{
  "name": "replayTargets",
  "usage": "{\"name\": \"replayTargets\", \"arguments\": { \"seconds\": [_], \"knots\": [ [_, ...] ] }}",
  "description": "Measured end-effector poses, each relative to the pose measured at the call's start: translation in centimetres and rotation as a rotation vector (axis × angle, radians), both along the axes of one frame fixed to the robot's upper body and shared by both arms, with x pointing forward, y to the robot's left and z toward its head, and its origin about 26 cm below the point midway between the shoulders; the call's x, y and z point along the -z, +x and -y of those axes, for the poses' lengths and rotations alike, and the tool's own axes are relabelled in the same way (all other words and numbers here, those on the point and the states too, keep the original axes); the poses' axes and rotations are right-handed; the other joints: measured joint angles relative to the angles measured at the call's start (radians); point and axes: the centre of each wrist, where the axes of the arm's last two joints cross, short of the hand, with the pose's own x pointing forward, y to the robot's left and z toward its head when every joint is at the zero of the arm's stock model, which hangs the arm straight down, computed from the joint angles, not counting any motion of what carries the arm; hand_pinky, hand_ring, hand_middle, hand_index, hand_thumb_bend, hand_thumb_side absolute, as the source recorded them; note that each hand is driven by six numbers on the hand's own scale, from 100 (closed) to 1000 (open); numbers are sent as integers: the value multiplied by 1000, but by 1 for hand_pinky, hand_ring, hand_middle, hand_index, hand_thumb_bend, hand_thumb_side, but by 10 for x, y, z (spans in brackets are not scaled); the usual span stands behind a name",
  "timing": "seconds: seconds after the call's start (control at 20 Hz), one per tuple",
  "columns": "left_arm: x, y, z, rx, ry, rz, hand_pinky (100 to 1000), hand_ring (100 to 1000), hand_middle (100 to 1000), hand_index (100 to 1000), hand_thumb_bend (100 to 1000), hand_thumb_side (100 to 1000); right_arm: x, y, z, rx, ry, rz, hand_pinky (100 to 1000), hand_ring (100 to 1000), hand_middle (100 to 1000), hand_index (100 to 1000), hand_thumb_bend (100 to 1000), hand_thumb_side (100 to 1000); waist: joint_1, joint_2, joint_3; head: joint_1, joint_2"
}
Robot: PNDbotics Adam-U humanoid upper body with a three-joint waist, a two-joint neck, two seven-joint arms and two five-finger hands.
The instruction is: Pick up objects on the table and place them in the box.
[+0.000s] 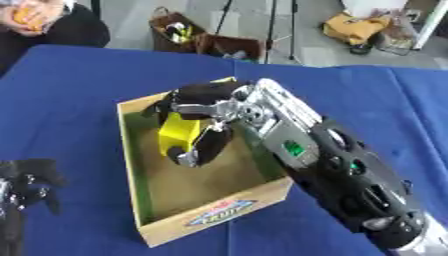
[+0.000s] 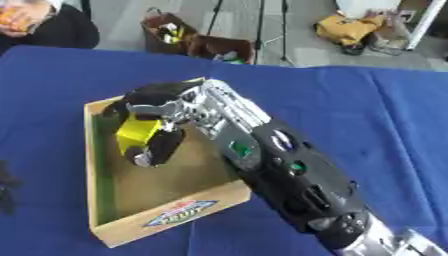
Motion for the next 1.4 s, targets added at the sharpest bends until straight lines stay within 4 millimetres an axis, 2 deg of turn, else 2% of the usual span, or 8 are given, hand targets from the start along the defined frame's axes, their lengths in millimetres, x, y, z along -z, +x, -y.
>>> {"name": "replayTargets", "arguments": {
  "seconds": [0.1,0.2,0.3,0.5,0.75,1.15,1.25,1.4],
  "knots": [
    [0,0,0,0,0,0,269,510,469,641,100,1000,0,0,0,-8,-8,-5,847,900,890,1000,100,902,0,0,0,0,3],
    [0,0,0,0,0,0,269,510,469,641,100,1000,-1,0,-1,-18,-6,-12,880,930,904,1000,100,980,0,0,0,0,4],
    [0,0,0,0,0,0,269,510,469,641,100,999,-1,0,-1,-27,-3,-18,884,933,904,1000,100,975,0,0,0,0,4],
    [0,0,0,1,0,0,268,510,468,641,100,998,-9,-4,0,-43,29,-4,863,903,886,1000,100,836,0,0,-2,1,5],
    [0,0,0,1,0,0,268,510,468,640,100,999,-34,-18,9,-60,174,84,832,836,849,1000,100,674,1,0,-8,12,5],
    [0,0,0,1,0,-1,267,510,468,638,100,999,-74,-53,54,-35,496,234,760,691,751,898,100,299,9,-1,-27,58,5],
    [0,0,0,1,0,-1,266,510,468,638,100,998,-79,-62,66,-27,572,256,730,652,732,864,100,227,13,-1,-32,63,5],
    [1,0,0,0,0,-4,266,510,467,638,100,997,-83,-76,85,3,656,313,672,607,703,825,100,198,17,-1,-39,70,6]
  ]
}}
